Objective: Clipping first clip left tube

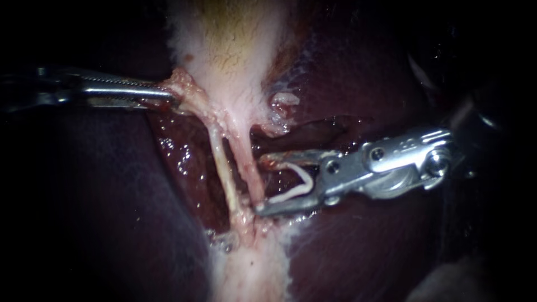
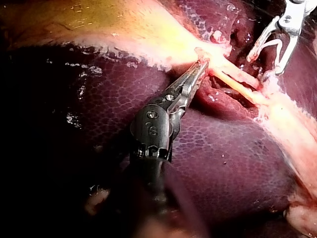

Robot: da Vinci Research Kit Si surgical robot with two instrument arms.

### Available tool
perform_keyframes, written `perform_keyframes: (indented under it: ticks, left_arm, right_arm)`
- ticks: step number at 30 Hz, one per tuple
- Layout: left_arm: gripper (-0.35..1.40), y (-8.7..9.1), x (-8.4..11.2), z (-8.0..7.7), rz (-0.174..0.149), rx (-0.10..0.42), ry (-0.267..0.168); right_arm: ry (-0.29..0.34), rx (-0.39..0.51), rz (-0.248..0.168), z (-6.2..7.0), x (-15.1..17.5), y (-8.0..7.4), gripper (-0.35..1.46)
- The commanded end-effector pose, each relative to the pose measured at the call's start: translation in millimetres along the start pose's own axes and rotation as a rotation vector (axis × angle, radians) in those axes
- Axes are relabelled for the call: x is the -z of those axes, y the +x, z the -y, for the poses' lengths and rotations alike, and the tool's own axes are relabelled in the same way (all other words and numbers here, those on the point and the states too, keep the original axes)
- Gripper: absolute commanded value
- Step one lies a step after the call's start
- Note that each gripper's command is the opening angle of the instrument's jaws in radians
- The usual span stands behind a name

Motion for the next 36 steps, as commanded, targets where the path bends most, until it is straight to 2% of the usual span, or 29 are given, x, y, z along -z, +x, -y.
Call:
perform_keyframes:
  ticks: [1,6,11,19,26,30,36]
  left_arm:
    - [-0.35,-0.1,-0.1,0.0,0.0,0.0,0.001]
    - [-0.35,-0.1,-0.1,0.0,0.0,0.0,0.001]
    - [-0.35,-0.2,-0.1,0.0,0.0,0.0,0.001]
    - [-0.35,-0.2,-0.1,-0.1,0.0,0.0,0.002]
    - [-0.35,-0.2,-0.1,-0.2,0.0,0.0,0.005]
    - [-0.35,-0.2,-0.1,-0.3,0.0,0.0,0.006]
    - [-0.35,-0.1,-0.2,-0.3,0.0,0.0,0.006]
  right_arm:
    - [0.003,0.0,0.001,0.0,-0.4,-0.1,0.5]
    - [0.015,-0.004,0.004,0.0,-2.4,-0.9,0.5]
    - [0.019,-0.017,0.007,-0.7,-3.7,-2.0,0.5]
    - [0.013,-0.016,0.021,-2.3,-5.3,-4.9,0.5]
    - [0.009,-0.017,0.021,-3.6,-5.5,-5.7,0.5]
    - [0.044,-0.016,0.018,-4.0,-6.6,-5.8,0.5]
    - [0.132,0.014,-0.001,-3.7,-9.3,-6.1,0.5]
